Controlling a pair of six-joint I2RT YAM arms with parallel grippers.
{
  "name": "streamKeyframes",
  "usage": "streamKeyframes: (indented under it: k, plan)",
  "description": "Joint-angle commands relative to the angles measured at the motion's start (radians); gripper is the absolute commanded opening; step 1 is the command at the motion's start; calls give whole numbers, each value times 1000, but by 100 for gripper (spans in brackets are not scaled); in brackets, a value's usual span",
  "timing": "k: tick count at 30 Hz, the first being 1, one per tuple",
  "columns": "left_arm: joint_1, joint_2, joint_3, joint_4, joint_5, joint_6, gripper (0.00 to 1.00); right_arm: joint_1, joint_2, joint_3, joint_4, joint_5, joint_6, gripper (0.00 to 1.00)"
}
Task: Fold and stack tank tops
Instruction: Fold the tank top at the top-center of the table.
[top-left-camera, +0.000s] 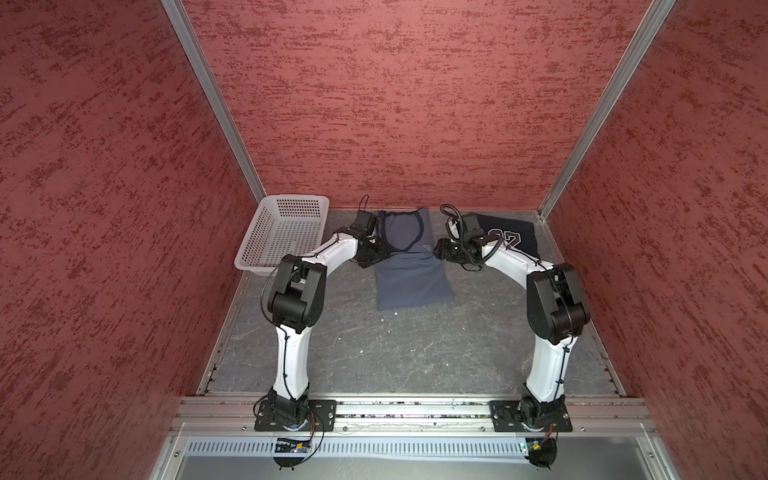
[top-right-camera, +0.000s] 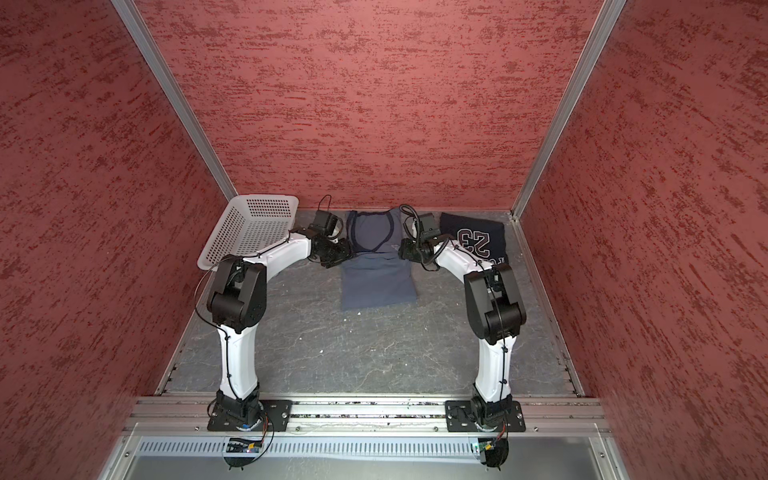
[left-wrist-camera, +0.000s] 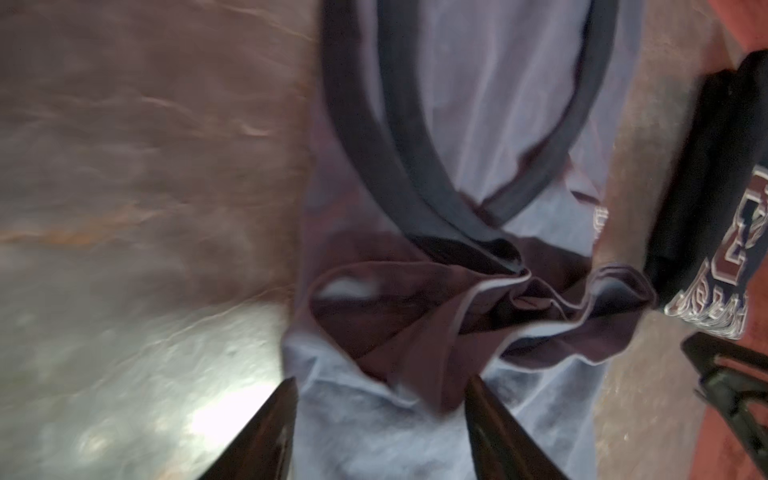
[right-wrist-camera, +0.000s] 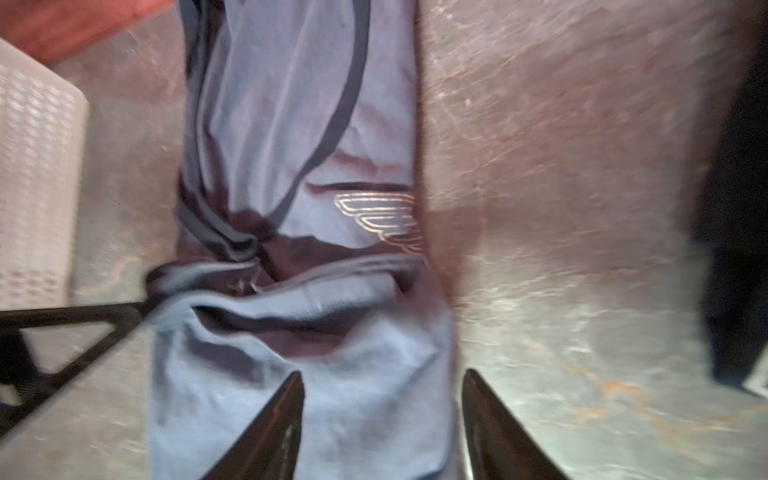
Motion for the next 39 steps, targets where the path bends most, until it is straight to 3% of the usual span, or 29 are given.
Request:
streamKeyframes:
  k: [1, 5, 9, 14, 21, 29, 36, 39]
  plan:
    - [-8, -159, -65, -47, -113, 17, 78, -11, -107, -61, -30, 57, -20, 68]
    - [-44, -333, -278, -10, -92, -9, 80, -10, -221, -240, 16, -38, 6, 70]
    - [-98, -422, -466, 49, -23, -61, 80, -10, -313, -406, 85, -118, 51, 70]
    - [-160, -432, -605, 146, 51, -126, 79, -6, -366, -552, 173, -203, 95, 70]
    - [-171, -367, -670, 260, 98, -169, 74, 4, -305, -601, 250, -224, 111, 68]
    - [-170, -315, -662, 289, 100, -166, 54, 33, -263, -594, 280, -231, 119, 49]
    - [-197, -366, -657, 291, 82, -155, 15, 43, -322, -604, 248, -211, 122, 12]
    - [-230, -469, -677, 241, 31, -153, 6, 49, -427, -620, 180, -180, 123, 5]
